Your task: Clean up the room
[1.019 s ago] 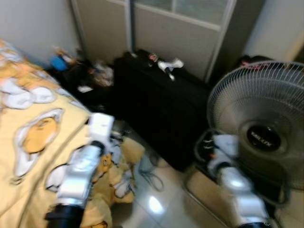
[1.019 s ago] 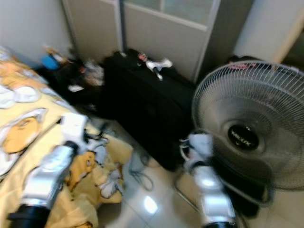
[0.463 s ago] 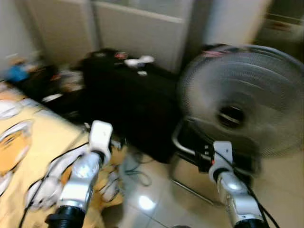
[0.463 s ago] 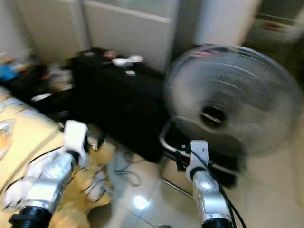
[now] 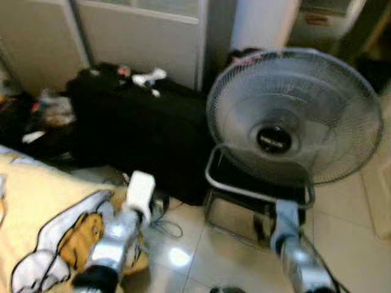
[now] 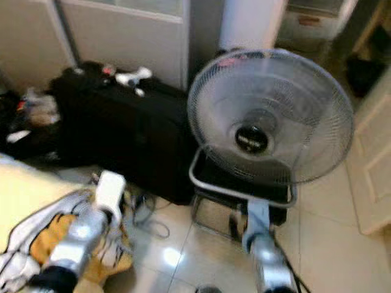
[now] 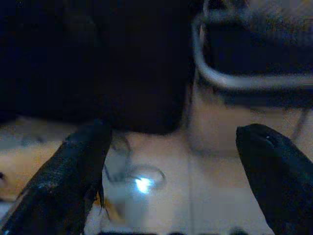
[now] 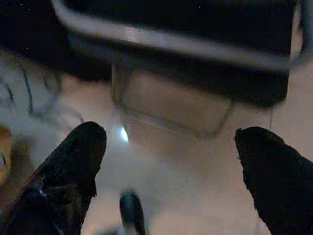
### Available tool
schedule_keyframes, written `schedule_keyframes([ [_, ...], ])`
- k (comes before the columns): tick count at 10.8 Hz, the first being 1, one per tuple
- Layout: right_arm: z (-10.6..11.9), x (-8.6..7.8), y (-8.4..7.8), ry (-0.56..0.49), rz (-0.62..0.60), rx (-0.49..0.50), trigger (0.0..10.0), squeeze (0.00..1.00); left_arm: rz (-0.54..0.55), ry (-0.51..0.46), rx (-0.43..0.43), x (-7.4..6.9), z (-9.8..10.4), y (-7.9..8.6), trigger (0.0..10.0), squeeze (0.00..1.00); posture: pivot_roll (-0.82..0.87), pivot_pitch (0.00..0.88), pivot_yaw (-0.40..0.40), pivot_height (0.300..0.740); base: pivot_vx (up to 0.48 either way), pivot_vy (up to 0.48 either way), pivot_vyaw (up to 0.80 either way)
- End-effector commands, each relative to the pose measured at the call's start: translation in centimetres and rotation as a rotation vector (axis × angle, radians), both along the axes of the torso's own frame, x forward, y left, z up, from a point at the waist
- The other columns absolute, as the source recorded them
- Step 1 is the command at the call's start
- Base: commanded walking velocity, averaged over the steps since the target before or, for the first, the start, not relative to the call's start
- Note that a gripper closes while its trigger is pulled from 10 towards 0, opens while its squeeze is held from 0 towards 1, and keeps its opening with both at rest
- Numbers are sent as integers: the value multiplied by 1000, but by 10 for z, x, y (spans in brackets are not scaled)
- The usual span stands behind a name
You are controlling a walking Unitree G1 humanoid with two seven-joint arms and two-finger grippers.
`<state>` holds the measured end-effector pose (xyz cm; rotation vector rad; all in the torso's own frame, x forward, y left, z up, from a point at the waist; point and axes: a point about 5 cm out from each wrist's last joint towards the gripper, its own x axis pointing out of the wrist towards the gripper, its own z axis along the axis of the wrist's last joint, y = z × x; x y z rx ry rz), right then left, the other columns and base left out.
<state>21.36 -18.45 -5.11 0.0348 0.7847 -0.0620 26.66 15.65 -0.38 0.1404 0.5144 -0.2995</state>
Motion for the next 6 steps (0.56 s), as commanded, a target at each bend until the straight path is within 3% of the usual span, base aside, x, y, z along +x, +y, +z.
schedule_keyframes([
  [1,-5,-2,0,28,19,-1,10000,0,-31,94,48,-13,-20,1,10000,259,-111,0,14,740,0,0,0],
  [3,-21,-21,-4,118,5,-3,10000,0,-8,182,40,-26,-36,2,10000,259,-111,0,16,740,120,0,0],
  [6,-31,-32,5,164,18,20,10000,0,-30,308,54,-48,-57,5,10000,263,-104,0,18,740,244,0,-760],
])
